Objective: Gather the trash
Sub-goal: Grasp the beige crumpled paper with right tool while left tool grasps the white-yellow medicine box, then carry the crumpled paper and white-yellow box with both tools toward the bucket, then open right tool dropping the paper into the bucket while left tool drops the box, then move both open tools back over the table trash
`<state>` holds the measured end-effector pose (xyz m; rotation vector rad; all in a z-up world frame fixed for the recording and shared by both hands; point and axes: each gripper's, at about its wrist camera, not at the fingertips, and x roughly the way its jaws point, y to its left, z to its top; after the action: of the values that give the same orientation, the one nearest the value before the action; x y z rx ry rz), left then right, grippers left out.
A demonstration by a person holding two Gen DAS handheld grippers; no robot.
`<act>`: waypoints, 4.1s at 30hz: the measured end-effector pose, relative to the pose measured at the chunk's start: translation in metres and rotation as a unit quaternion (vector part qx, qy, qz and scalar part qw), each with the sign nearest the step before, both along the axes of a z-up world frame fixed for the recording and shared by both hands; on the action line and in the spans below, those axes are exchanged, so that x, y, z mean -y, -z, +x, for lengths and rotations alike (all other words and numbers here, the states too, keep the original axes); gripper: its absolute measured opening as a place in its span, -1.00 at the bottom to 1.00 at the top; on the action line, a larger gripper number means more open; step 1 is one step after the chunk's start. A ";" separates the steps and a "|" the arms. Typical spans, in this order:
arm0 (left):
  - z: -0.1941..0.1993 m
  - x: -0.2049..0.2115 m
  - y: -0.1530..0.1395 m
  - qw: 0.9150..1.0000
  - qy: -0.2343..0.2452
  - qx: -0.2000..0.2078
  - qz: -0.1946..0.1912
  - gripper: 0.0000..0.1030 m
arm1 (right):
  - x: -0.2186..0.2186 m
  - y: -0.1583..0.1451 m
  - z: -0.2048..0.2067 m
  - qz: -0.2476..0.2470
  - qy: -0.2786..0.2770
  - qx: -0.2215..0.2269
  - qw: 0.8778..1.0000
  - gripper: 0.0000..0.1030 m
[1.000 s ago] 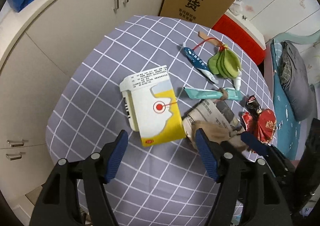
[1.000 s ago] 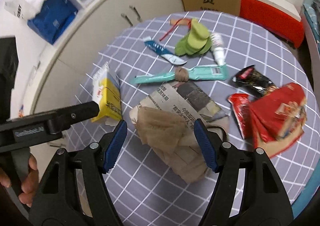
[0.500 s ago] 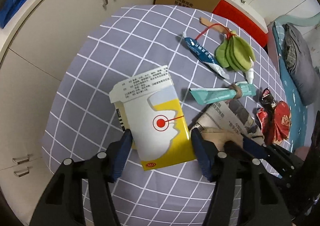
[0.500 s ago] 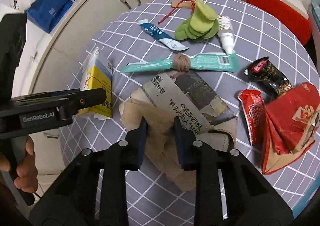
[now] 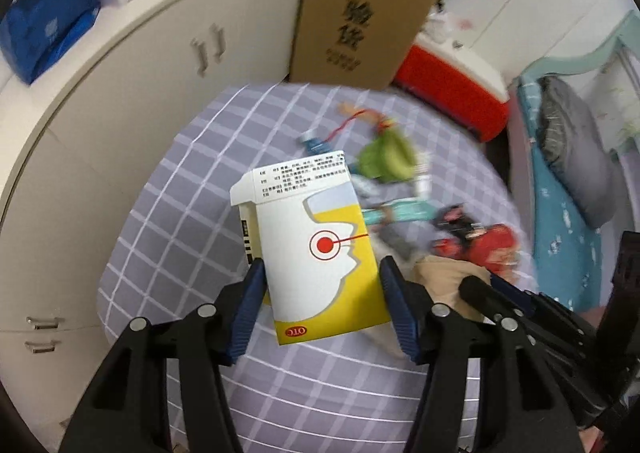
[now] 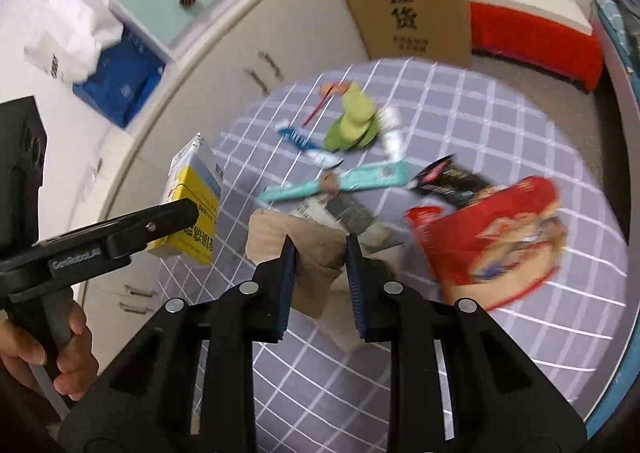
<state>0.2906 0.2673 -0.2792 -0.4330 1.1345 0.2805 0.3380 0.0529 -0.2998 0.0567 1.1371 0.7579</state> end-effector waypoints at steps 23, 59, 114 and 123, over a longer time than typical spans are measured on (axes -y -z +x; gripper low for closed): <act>0.064 0.360 -0.071 0.967 0.237 0.090 -0.007 0.11 | 0.372 -0.065 0.003 0.021 0.242 0.061 0.968 -0.52; 0.111 0.546 -0.061 0.924 0.375 0.074 0.018 0.11 | 0.523 -0.076 -0.005 0.016 0.347 0.108 0.932 0.28; 0.023 0.326 -0.057 0.987 0.135 0.086 0.010 0.48 | 0.326 -0.080 -0.019 0.022 0.165 0.093 0.982 0.33; 0.010 0.206 -0.042 0.996 0.067 0.057 -0.001 0.48 | 0.226 -0.065 -0.017 0.020 0.121 0.071 0.990 0.33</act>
<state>0.3002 0.0618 -0.2374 -0.3691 1.0471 0.1357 0.3214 -0.1732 -0.2345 0.1687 0.9597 0.5598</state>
